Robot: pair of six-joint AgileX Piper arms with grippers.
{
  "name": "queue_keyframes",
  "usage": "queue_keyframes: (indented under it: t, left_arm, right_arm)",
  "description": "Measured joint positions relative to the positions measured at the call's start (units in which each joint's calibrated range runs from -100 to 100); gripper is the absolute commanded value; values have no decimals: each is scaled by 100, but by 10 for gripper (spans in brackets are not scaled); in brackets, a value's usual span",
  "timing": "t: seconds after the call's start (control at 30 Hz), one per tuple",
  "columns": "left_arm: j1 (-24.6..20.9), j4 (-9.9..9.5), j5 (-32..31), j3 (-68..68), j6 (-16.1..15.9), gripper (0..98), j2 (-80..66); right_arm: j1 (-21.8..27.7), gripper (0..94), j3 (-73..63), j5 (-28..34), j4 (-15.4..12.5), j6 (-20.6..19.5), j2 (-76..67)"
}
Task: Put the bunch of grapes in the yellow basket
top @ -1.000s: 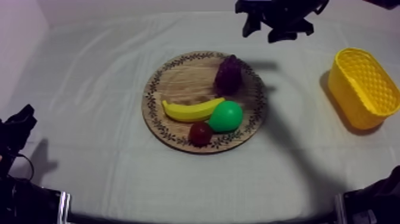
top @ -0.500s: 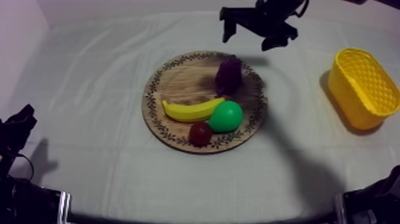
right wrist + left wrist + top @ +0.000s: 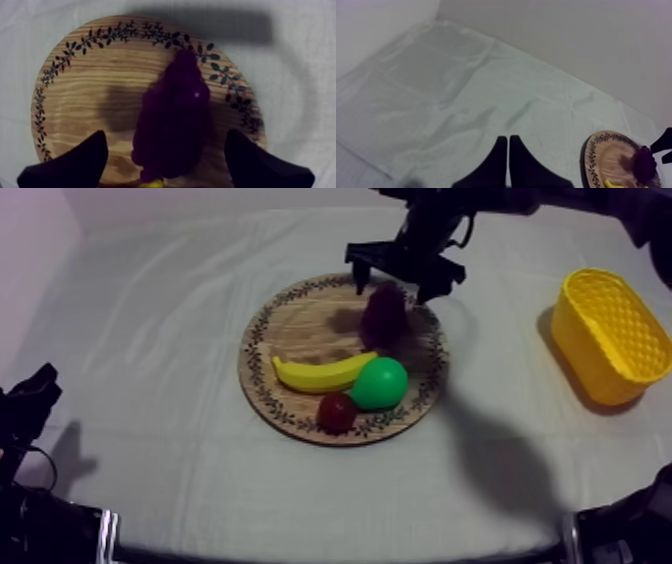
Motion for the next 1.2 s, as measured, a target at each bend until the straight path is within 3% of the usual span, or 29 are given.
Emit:
queue_keyframes:
  t: [0.37, 0.43, 0.53, 0.77, 0.93, 1.2]
  left_arm:
    - [0, 0, 0, 0, 0, 1, 0]
    - [0, 0, 0, 0, 0, 1, 0]
    - [0, 0, 0, 0, 0, 1, 0]
    - [0, 0, 0, 0, 0, 1, 0]
    - [0, 0, 0, 0, 0, 1, 0]
    - [0, 0, 0, 0, 0, 1, 0]
  right_arm:
    - [-9, 918, -708, 246, 69, -62, 973]
    - [-9, 873, -806, 338, 99, -62, 1096]
    - [-9, 728, -850, 339, 131, -66, 1162]
    - [-22, 465, -458, -69, 256, -91, 961]
    - [-54, 387, -33, -43, 257, -115, 585]
    - [-109, 374, 803, 84, 280, 8, -720]
